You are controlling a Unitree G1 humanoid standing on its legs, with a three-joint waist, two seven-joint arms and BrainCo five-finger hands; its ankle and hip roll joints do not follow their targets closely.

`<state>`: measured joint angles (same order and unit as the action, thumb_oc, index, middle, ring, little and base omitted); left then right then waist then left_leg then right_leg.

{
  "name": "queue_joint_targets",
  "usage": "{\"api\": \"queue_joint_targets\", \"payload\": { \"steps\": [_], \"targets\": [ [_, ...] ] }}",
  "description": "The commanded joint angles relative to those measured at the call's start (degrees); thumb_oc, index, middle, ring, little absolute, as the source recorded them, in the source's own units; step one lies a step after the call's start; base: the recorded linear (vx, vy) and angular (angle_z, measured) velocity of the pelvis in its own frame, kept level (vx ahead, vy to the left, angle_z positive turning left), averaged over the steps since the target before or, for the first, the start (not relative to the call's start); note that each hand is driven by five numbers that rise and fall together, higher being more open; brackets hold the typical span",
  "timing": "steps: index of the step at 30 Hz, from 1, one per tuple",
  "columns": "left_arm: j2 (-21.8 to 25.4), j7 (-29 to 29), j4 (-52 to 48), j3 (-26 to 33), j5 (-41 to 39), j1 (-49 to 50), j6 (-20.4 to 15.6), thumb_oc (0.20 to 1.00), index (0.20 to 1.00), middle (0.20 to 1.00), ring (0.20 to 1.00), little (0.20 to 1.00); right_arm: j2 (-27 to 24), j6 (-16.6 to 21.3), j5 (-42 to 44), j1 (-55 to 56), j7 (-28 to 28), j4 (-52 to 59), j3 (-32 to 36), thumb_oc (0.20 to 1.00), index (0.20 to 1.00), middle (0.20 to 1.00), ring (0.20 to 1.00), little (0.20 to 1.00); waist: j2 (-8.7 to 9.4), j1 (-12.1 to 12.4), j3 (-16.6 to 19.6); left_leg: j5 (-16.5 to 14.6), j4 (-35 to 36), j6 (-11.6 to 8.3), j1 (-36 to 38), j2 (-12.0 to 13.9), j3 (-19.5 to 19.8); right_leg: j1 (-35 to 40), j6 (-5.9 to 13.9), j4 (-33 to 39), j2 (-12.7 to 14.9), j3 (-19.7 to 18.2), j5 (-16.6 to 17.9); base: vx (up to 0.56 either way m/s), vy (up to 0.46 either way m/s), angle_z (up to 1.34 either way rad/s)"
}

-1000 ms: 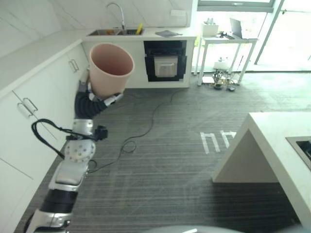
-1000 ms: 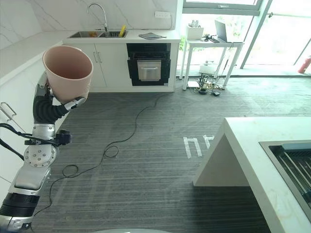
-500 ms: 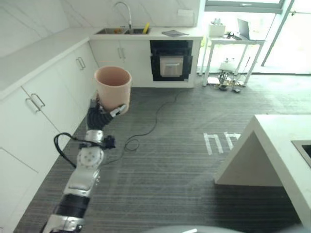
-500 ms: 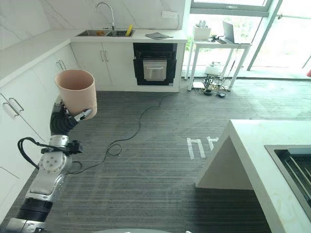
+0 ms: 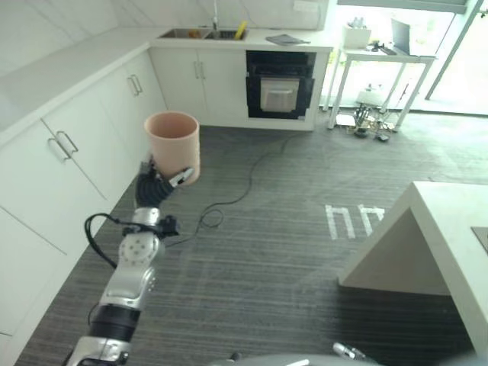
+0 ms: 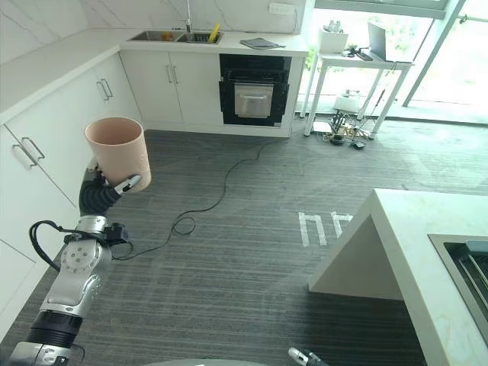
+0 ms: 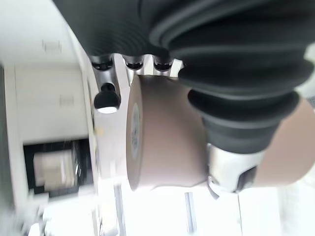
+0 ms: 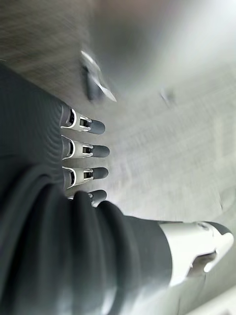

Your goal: Place the dishes in the dishwasher.

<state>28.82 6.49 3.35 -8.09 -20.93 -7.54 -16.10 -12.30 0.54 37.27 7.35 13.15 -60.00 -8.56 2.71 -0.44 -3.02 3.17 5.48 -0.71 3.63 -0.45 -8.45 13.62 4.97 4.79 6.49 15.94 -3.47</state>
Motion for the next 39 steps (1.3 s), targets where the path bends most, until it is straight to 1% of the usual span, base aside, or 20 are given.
{"api": "queue_joint_targets", "payload": {
  "steps": [1,8,15,18,20,22,23,24,25,26,28,29,30,31,32,33,34,35,37,39],
  "targets": [
    [-2.6,-1.8,-1.7,-0.7,-0.7,-5.4,-1.7,0.2,0.2,0.2,0.2,0.2,0.8,1.1,-0.1,-4.0,-1.5,-0.6,-2.8,1.0,1.0,1.0,1.0,1.0,-2.05,-1.1,1.4,-4.0,-0.5,-2.17,4.8,3.5,-5.8,-5.5,1.46,0.2,-1.1,-3.0,6.1,0.0,0.0,0.0],
    [-2.2,-2.4,-3.0,-0.6,-0.4,-5.0,-0.3,0.2,0.2,0.2,0.2,0.2,0.0,1.1,-3.8,-5.7,-4.6,-0.7,-3.1,1.0,1.0,1.0,1.0,1.0,-1.81,-0.4,1.4,-3.8,-0.5,-2.17,4.7,3.8,-5.3,-5.3,1.24,0.2,-1.6,-3.0,6.0,0.0,-0.013,0.06],
    [-2.2,-3.4,-2.9,-0.4,-0.4,-4.6,-0.6,0.2,0.2,0.2,0.2,0.2,-0.3,1.4,-4.6,-6.3,-4.5,-0.8,-3.7,1.0,1.0,1.0,1.0,1.0,-1.69,0.2,1.4,-3.8,-0.5,-2.0,4.9,3.7,-4.9,-4.7,1.01,0.2,-1.8,-2.9,5.8,0.01,-0.014,0.0],
    [-2.1,-2.9,-3.3,0.0,0.1,-4.4,-0.6,0.2,0.2,0.2,0.2,0.2,-0.4,1.9,-5.3,-6.0,-4.6,0.9,-4.3,1.0,1.0,1.0,1.0,1.0,-1.65,0.1,1.1,-3.4,-0.5,-2.19,5.1,4.3,-4.7,-4.3,0.63,0.2,-2.3,-2.8,5.6,0.08,-0.122,0.14],
    [-2.0,-1.0,-3.5,0.8,0.4,-4.1,-1.3,0.2,0.2,0.2,0.2,0.2,-0.9,2.3,-7.4,-5.9,-3.1,3.9,-5.6,1.0,1.0,1.0,1.0,1.0,-1.53,0.0,0.3,-2.4,-1.4,-2.71,5.6,4.9,-4.5,-4.3,-0.15,-0.2,-3.1,-3.0,5.1,0.1,-0.186,0.07],
    [-2.3,0.6,-3.6,1.2,1.5,-4.1,-2.2,0.2,0.2,0.2,0.2,0.2,-1.3,1.7,-7.4,-6.6,-2.1,4.6,-6.2,1.0,1.0,1.0,1.0,1.0,-0.57,0.2,-0.8,-4.6,-9.4,-2.07,3.0,4.0,-4.5,-4.5,-1.01,-1.2,-2.9,-3.4,4.7,0.05,-0.176,0.12],
    [-2.4,1.0,-3.7,1.2,1.8,-4.0,-2.6,0.2,0.2,0.2,0.2,0.2,-1.5,1.7,-7.6,-6.9,-1.8,4.8,-6.4,1.0,1.0,1.0,1.0,1.0,0.0,0.6,-1.6,-3.9,-15.2,-2.0,0.4,4.1,-4.5,-4.6,-1.67,-1.8,-2.8,-3.4,4.4,0.02,-0.251,0.13],
    [-2.9,0.8,-4.2,1.4,2.1,-3.7,-3.0,0.2,0.2,0.2,0.2,0.2,-2.2,2.3,-7.3,-7.5,-1.5,4.6,-6.5,1.0,1.0,1.0,1.0,1.0,0.76,1.5,-3.8,0.9,-28.4,-3.1,-6.9,5.2,-2.9,-4.4,-3.35,-2.6,-3.1,-3.8,4.3,0.01,-0.202,0.6],
    [-2.9,0.6,-4.2,1.4,2.1,-3.7,-3.1,0.2,0.2,0.2,0.2,0.2,-2.3,2.4,-7.3,-7.6,-1.4,4.5,-6.5,1.0,1.0,1.0,1.0,1.0,0.66,1.5,-4.0,1.2,-29.8,-3.27,-7.9,5.4,-2.6,-4.4,-3.56,-2.7,-3.4,-3.8,4.3,0.08,-0.156,0.75],
    [-3.3,-0.1,-3.9,1.7,2.4,-3.5,-3.2,0.2,0.2,0.2,0.2,0.2,-2.5,3.0,-7.0,-7.9,-1.1,3.5,-6.1,1.0,1.0,1.0,1.0,1.0,0.35,1.9,-4.9,3.3,-31.3,-3.81,-10.5,6.0,-1.9,-4.1,-4.0,-2.9,-4.1,-4.3,4.3,0.19,0.016,0.68],
    [-3.3,-1.9,-3.6,2.0,1.6,-2.8,-4.1,0.2,0.2,0.2,0.2,0.2,-2.6,4.0,-6.8,-8.3,0.1,1.6,-5.3,1.0,1.0,1.0,1.0,1.0,-0.72,2.5,-5.5,6.3,-24.7,-4.88,-11.5,7.7,-2.6,-3.0,-3.83,-3.0,-5.2,-5.0,3.5,0.3,0.123,0.17],
    [-3.3,-2.2,-3.9,2.2,1.4,-2.2,-4.2,0.2,0.2,0.2,0.2,0.2,-2.7,4.1,-7.3,-8.3,0.2,1.6,-5.2,1.0,1.0,1.0,1.0,1.0,-1.54,2.7,-5.4,8.5,-18.4,-5.7,-11.2,9.3,-3.0,-2.3,-3.51,-2.8,-5.8,-5.2,2.9,0.44,0.356,0.06],
    [-3.4,-1.5,-4.7,1.9,1.9,-1.4,-3.9,0.2,0.2,0.2,0.2,0.2,-2.7,3.4,-8.3,-7.6,-0.6,2.7,-5.3,1.0,1.0,1.0,1.0,1.0,-2.42,3.0,-5.4,13.9,-7.5,-7.45,-10.1,12.1,-3.3,-0.7,-2.9,-2.1,-5.5,-5.3,2.4,0.47,0.44,-0.1],
    [-3.4,-1.2,-4.8,1.8,2.0,-1.1,-4.1,0.2,0.2,0.2,0.2,0.2,-2.8,3.4,-8.7,-6.9,-1.0,3.0,-5.2,1.0,1.0,1.0,1.0,1.0,-2.55,2.9,-5.6,16.2,-4.9,-8.5,-10.8,13.5,-3.5,-0.3,-2.62,-2.0,-4.9,-5.2,2.6,0.51,0.525,-0.22],
    [-3.4,-1.3,-3.9,1.5,1.8,-1.2,-4.8,0.2,0.2,0.2,0.2,0.2,-3.3,3.9,-8.5,-6.0,-1.1,2.4,-4.7,1.0,1.0,1.0,1.0,1.0,-2.64,2.5,-5.5,16.1,-3.6,-9.14,-11.4,14.5,-6.2,0.1,-1.86,-2.5,-3.5,-3.4,2.1,0.45,0.489,-0.19],
    [-3.3,-1.8,-3.0,1.5,1.9,-0.9,-5.7,0.2,0.2,0.2,0.2,0.2,-3.4,4.4,-8.4,-5.7,-1.5,1.8,-4.5,1.0,1.0,1.0,1.0,1.0,-3.05,2.5,-5.0,15.0,-3.5,-9.05,-10.8,14.7,-7.5,0.2,-1.41,-3.7,-2.7,-2.3,1.1,0.47,0.491,0.02],
    [-3.2,-1.5,-2.6,1.1,2.9,-0.4,-6.0,0.2,0.2,0.2,0.2,0.2,-3.4,4.6,-8.1,-6.0,-1.9,0.7,-4.3,1.0,1.0,1.0,1.0,1.0,-3.01,2.7,-4.6,12.5,-2.6,-8.05,-9.5,13.3,-7.5,0.8,-0.7,-5.3,-1.8,-2.3,-0.1,0.48,0.446,0.05],
    [-2.6,-1.9,-2.7,1.2,3.0,0.0,-5.5,0.2,0.2,0.2,0.2,0.2,-3.3,4.7,-7.8,-6.2,-2.1,-0.3,-3.5,1.0,1.0,1.0,1.0,1.0,-3.08,3.7,-3.9,9.5,-2.8,-6.29,-9.0,11.1,-5.4,1.5,-0.25,-7.0,-1.4,-3.6,-1.9,0.38,0.325,0.05],
    [-2.2,-4.1,-3.0,1.5,3.5,-0.4,-4.6,0.2,0.2,0.2,0.2,0.2,-2.8,5.4,-7.1,-5.7,-2.8,-0.5,-3.0,1.0,1.0,1.0,1.0,1.0,-2.96,4.3,-2.9,7.6,-2.5,-4.73,-8.5,9.2,-5.0,2.8,0.16,-8.4,-0.9,-3.4,-3.7,0.28,0.243,-0.25],
    [-1.5,-5.9,-3.0,1.0,3.3,-1.7,-3.8,0.2,0.2,0.2,0.2,0.2,-2.0,6.0,-6.1,-5.0,-4.4,0.5,-2.3,1.0,1.0,1.0,1.0,1.0,-2.49,4.1,-2.1,5.9,-1.7,-2.47,-7.5,6.1,-4.3,2.3,1.72,-12.7,0.2,-3.4,-2.3,0.33,0.364,-0.31]
  ]
}}
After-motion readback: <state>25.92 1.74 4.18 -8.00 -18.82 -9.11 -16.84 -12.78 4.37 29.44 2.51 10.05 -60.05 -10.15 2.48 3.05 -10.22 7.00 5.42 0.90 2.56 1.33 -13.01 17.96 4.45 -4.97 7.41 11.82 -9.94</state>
